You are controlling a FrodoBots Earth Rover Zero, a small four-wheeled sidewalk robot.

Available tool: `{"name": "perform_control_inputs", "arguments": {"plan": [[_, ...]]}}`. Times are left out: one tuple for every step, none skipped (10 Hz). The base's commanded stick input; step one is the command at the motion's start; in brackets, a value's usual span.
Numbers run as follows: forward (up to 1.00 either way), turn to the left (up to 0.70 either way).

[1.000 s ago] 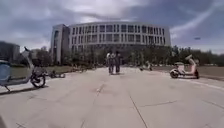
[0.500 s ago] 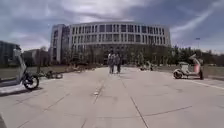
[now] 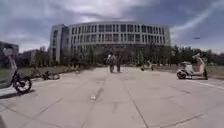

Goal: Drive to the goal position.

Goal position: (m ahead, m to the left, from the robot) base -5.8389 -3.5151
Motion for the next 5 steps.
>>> {"name": "perform_control_inputs", "arguments": {"plan": [[0.60,0.00],[0.60,0.00],[0.60,0.00],[0.60,0.00],[0.60,0.00]]}}
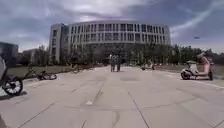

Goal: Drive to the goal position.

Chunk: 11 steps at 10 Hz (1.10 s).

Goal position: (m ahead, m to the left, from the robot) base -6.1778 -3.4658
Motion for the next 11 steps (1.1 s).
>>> {"name": "perform_control_inputs", "arguments": {"plan": [[0.60,0.00],[0.60,0.00],[0.60,0.00],[0.60,0.00],[0.60,0.00],[0.60,0.00],[0.60,0.00],[0.60,0.00],[0.60,0.00],[0.60,0.00],[0.60,0.00]]}}
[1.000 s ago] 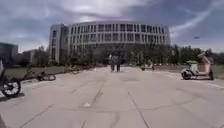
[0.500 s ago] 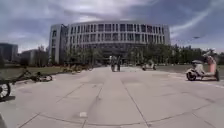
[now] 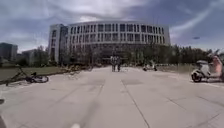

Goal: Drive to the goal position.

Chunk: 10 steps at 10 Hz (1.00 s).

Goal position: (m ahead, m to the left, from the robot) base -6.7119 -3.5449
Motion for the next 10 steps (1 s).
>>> {"name": "perform_control_inputs", "arguments": {"plan": [[0.60,0.00],[0.60,0.00],[0.60,0.00],[0.60,0.00],[0.60,0.00],[0.60,0.00],[0.60,0.00],[0.60,0.00],[0.60,0.00],[0.60,0.00]]}}
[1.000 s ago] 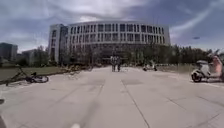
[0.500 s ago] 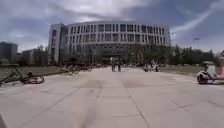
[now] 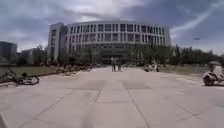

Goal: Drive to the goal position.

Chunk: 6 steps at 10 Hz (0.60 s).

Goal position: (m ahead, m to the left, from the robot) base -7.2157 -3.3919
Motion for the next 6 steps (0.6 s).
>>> {"name": "perform_control_inputs", "arguments": {"plan": [[0.60,0.00],[0.60,0.00],[0.60,0.00],[0.60,0.00],[0.60,0.00],[0.60,0.00]]}}
